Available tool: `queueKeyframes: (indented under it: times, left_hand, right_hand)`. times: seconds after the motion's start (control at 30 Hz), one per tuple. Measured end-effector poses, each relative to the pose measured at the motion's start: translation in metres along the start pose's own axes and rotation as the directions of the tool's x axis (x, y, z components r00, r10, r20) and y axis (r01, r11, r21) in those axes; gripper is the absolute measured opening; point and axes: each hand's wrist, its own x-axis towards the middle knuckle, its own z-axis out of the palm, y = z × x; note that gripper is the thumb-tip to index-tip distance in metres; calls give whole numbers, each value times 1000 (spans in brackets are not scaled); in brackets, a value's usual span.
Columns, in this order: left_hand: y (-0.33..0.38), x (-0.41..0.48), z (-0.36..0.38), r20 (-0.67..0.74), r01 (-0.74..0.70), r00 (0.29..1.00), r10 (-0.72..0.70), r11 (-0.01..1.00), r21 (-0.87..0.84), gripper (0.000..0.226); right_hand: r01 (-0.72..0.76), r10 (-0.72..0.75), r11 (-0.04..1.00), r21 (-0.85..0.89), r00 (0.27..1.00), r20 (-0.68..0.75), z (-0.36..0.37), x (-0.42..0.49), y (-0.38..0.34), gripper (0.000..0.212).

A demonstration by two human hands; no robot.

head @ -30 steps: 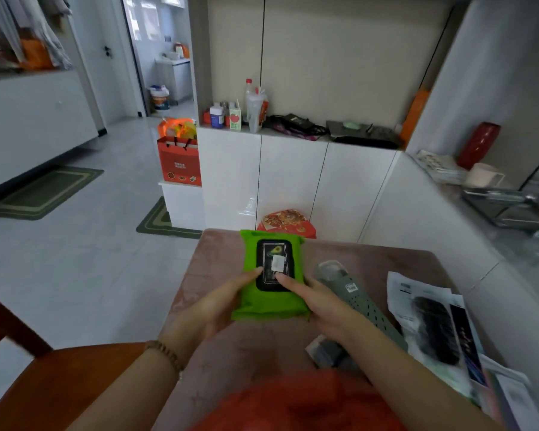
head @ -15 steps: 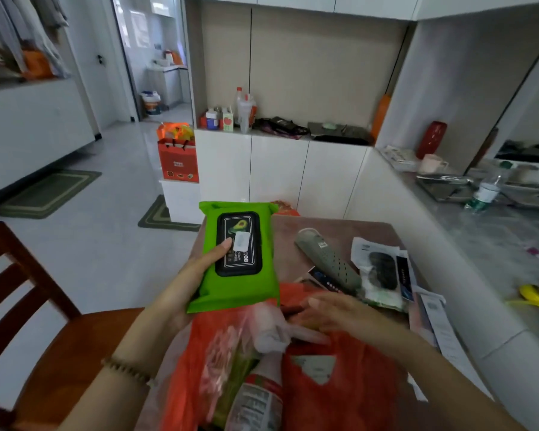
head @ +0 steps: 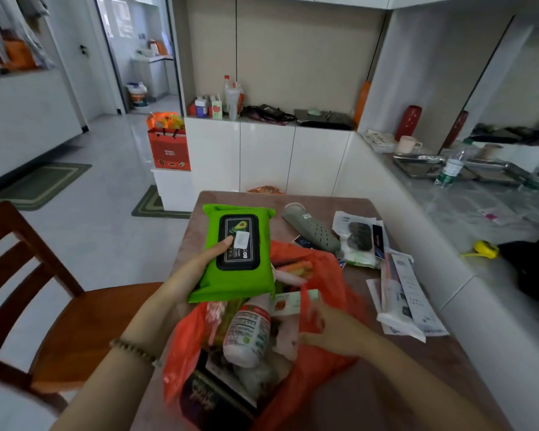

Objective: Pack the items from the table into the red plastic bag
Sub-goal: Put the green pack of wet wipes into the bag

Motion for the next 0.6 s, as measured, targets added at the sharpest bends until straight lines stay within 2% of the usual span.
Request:
queueKeyframes:
  times: [0.07,0.17,0.23,0.3,0.37,0.43,0.53,0.6]
  left_hand:
    - [-3,-7,4,-4,5,1000,-5,1000,11,20]
    - [-8,-18,12,8,-5,1000,5,1000,6,35]
    - [-13,-23,16,4,-4,1000,4,1000,9,27]
    - [-19,-23,18,-20,-5,1000,5,1000,19,19]
    - [-24,-22,19,-12,28,1000,-28,998,61,18]
    - [-28,-20,20,5,77,997,-78,993,94,28]
    - [-34,-19,21,-2,103,995,-103,988,111,31]
    - [-34,-19,22,-2,111,994,-112,985,133,30]
  right_hand:
    - [-9,13,998,55,997,-71,-1,-9,1,64]
    - [-91,103,988,125,990,-93,-2,-18,5,60]
    - [-160,190,972,170,966,-174,-5,-21,8,62]
    - [-201,242,958,206,949,-201,-12,-25,12,54]
    - [-200,226,937,287,972,-59,-19,-29,15,38]
    - [-206,184,880,429,979,93,-25,-36,14,27]
    - [-199,125,801,565,978,168,-31,-47,13,22]
    - [-165,43,699,696,981,189,-37,-53,9,13]
